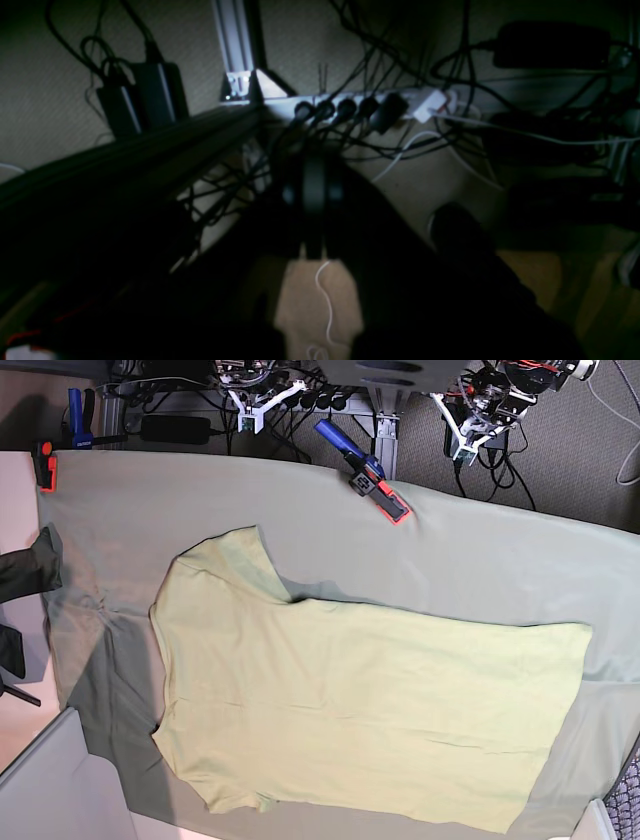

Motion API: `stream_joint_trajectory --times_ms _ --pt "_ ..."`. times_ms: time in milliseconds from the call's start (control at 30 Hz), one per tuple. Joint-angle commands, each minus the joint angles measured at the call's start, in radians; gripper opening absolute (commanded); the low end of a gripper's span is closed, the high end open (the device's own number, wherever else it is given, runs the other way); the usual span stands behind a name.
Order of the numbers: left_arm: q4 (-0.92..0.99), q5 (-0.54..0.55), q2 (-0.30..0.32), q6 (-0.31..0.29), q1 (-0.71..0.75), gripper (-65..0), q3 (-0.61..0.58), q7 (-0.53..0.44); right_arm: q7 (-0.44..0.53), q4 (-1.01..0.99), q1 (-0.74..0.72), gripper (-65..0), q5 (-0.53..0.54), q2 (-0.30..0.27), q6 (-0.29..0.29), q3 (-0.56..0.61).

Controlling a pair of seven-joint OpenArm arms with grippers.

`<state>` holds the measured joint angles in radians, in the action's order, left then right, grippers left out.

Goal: Fold the T-shirt properly
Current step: 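Move both grippers from rest toward the light green T-shirt, then grasp the shirt's shoulder with the right gripper and hem corner with the left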

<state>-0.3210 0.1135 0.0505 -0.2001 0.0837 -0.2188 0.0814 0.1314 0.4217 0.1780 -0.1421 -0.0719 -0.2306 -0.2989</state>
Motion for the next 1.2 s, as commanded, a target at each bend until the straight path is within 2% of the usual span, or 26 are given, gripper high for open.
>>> stream_joint_trajectory --times_ms 0,167,267,433,600,667,767,867,1000,1100,1167 --pt "-0.005 0.001 0.007 -0.018 0.013 -56.3 0.001 -0.003 0.012 0.008 0.011 -65.0 0.004 -0.008 -0.030 0.000" --pt "-0.020 0.002 0.048 -0.032 0.069 -56.3 0.001 -0.060 0.030 0.045 0.060 -65.0 0.004 -0.019 -0.032 0.000" --pt "-0.077 0.022 0.081 -0.113 0.129 -56.3 0.001 -0.114 0.037 0.089 0.109 -65.0 0.005 -0.031 -0.055 0.000" --pt "-0.252 0.115 0.139 -0.267 0.254 -56.3 0.033 -0.146 0.052 0.193 0.220 -65.0 0.080 -0.061 -0.151 0.000" --pt "-0.468 0.183 0.167 -0.442 0.391 -56.3 0.160 -0.145 0.050 0.364 0.372 -65.0 0.234 -0.109 -0.227 0.000" --pt "-0.556 0.224 0.172 -0.492 0.448 -56.3 0.213 -0.145 0.046 0.454 0.445 -65.0 0.301 -0.132 -0.248 0.003" --pt "-0.681 0.276 0.183 -0.498 0.528 -56.3 0.274 -0.145 0.027 0.610 0.564 -65.0 0.391 -0.173 -0.249 0.007" --pt "-0.805 0.280 0.198 -0.498 0.602 -56.3 0.336 -0.141 -0.003 0.784 0.686 -65.0 0.480 -0.221 -0.249 0.006" --pt "-1.029 0.356 0.211 -0.498 0.730 -55.7 0.423 -0.128 -0.005 1.044 0.850 -65.0 0.573 -0.274 -0.249 -0.009" --pt "-1.212 0.451 0.229 -0.498 0.813 -46.4 0.492 -0.074 -0.019 1.244 0.936 -65.0 0.665 -0.280 -0.249 -0.063" --pt "-1.328 0.529 0.242 -0.498 0.848 -38.3 0.541 0.000 -0.091 1.356 0.951 -65.0 0.756 -0.279 -0.249 -0.109"
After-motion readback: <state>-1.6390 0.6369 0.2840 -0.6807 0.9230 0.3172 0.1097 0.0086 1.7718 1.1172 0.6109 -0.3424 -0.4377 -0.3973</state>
